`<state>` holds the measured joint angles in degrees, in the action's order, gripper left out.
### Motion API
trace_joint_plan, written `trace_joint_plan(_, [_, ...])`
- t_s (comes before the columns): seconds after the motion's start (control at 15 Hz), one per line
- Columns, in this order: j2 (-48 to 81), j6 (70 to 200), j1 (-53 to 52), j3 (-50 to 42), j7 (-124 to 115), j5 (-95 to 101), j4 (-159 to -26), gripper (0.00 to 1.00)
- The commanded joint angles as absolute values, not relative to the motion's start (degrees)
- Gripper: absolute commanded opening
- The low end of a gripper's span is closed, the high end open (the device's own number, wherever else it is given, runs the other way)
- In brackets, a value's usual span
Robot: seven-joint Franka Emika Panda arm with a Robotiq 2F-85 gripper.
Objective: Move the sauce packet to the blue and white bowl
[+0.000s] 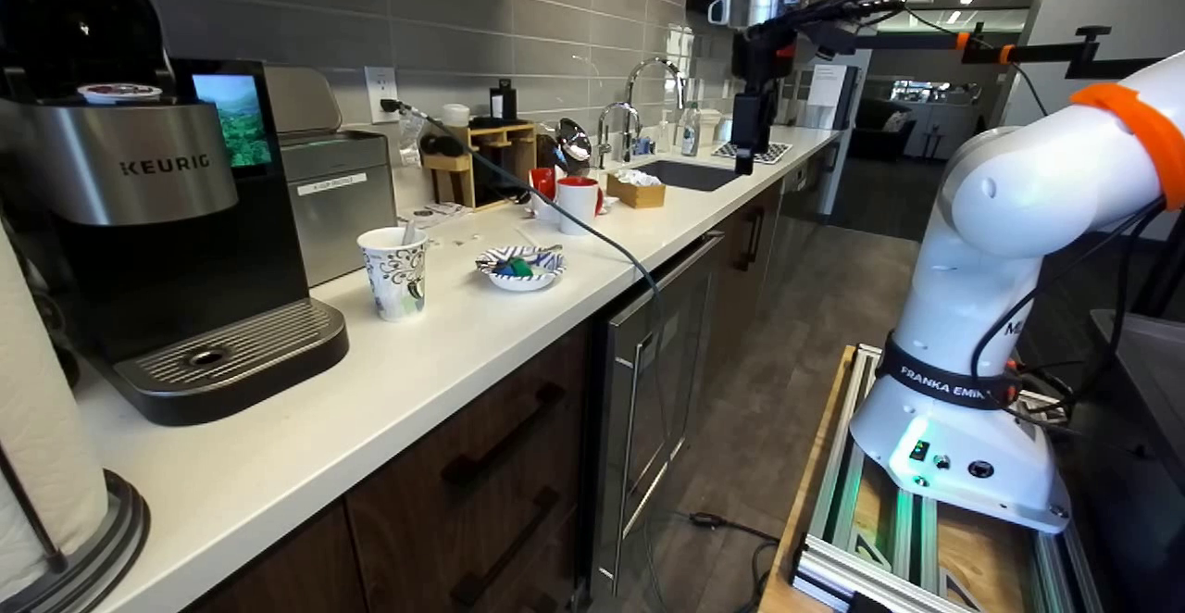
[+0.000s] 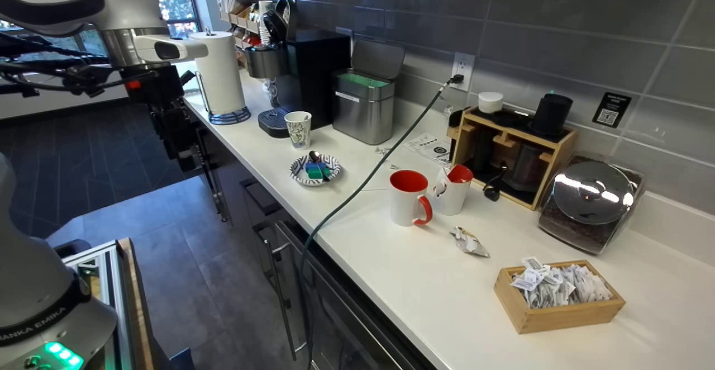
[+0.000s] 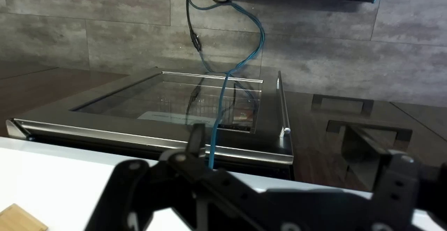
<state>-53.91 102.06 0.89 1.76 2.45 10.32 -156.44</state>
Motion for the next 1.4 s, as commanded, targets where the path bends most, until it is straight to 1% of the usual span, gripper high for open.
trace_joint_plan(0.0, [-43.8, 109.4, 3.4, -0.4, -4.6, 7.9, -151.5, 1.00])
trace_joint_plan(0.33, [-29.4, 132.7, 6.7, -6.6, -3.6, 7.3, -143.6, 1.00])
trace_joint_plan(0.47, [-22.5, 137.1, 5.5, -11.1, 4.2, 5.3, -138.6, 1.00])
trace_joint_plan(0.6, [-16.5, 137.3, 3.2, -16.6, 14.1, -1.0, -133.2, 1.00])
trace_joint_plan(0.67, [-14.0, 135.9, 0.0, -21.2, 18.6, -3.0, -130.4, 1.00])
trace_joint_plan(0.73, [-11.4, 133.9, -1.1, -24.0, 23.3, -6.3, -127.4, 1.00])
trace_joint_plan(0.8, [-8.0, 132.0, 2.4, -23.3, 25.4, -10.7, -124.0, 1.00])
trace_joint_plan(0.87, [-14.3, 136.0, 4.1, -19.2, 20.6, -5.8, -131.0, 1.00])
trace_joint_plan(1.07, [-8.7, 134.2, 5.4, -20.7, 24.8, -9.6, -125.5, 1.00])
trace_joint_plan(1.33, [-7.8, 134.1, 5.3, -20.3, 24.8, -9.8, -124.6, 1.00])
